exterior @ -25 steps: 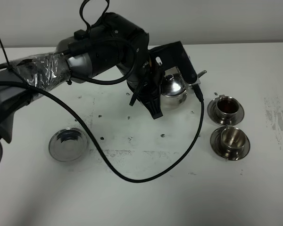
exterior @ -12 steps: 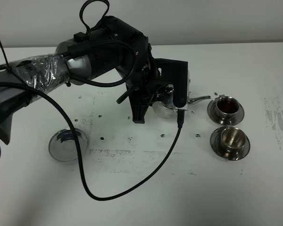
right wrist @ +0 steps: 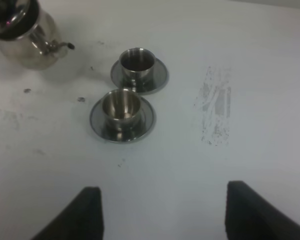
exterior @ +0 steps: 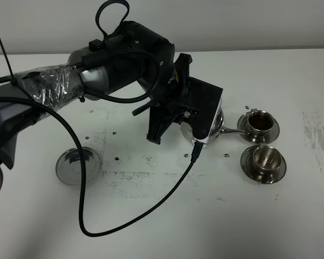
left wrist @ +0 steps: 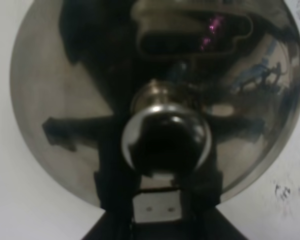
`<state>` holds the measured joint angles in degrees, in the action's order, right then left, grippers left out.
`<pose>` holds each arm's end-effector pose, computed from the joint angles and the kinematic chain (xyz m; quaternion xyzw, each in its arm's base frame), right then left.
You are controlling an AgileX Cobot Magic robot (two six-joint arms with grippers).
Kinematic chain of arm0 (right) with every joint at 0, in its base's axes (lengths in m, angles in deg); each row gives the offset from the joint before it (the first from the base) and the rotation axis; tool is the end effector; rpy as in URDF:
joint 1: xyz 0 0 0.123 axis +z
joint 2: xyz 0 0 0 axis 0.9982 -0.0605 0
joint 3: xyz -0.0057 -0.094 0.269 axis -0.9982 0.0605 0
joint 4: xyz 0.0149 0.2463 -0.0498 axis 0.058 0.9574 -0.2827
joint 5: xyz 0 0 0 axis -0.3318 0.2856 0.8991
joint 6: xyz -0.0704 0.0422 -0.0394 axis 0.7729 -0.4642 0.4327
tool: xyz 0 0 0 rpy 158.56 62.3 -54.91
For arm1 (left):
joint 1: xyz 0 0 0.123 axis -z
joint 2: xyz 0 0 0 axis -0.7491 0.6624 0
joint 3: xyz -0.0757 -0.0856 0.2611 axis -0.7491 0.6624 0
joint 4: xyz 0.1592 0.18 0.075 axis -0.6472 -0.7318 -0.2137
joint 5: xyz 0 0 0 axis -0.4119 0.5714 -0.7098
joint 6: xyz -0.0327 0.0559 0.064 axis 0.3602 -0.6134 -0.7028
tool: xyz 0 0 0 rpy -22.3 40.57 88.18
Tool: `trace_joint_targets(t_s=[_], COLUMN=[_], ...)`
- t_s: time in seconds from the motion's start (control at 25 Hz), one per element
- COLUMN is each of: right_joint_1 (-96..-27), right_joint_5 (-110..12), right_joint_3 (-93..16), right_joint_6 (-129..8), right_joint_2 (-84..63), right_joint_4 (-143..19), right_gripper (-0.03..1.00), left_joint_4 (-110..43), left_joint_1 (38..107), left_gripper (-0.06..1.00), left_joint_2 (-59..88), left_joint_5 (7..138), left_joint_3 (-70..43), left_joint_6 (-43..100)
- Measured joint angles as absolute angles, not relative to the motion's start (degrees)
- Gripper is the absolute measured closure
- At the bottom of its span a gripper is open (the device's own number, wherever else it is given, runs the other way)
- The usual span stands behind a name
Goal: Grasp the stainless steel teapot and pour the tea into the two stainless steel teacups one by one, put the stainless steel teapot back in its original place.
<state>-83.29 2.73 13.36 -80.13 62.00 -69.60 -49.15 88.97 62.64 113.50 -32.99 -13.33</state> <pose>-0.0017 -0.0001 0.2742 -0.0488 0.8605 0.0000 0.5072 0.3576 -0.3012 0.2102 0.8297 0.5039 0.0906 0.2225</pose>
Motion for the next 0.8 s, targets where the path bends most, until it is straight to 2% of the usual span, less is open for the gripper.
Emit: trace_joint_targets(t_s=[0.8], right_joint_1=[-83.3], right_joint_5=[2.7], right_joint_3=[13.4], right_joint_6=[-80.1], right_joint_2=[62.0], right_joint_4=[-69.6], right_gripper=[0.46], left_joint_4=[-49.2], left_joint_1=[90.2], left_gripper=[0.76], left_joint_2=[62.6], left_joint_5=[113.0], left_joint_3=[-33.0], left_joint_6=[-13.6])
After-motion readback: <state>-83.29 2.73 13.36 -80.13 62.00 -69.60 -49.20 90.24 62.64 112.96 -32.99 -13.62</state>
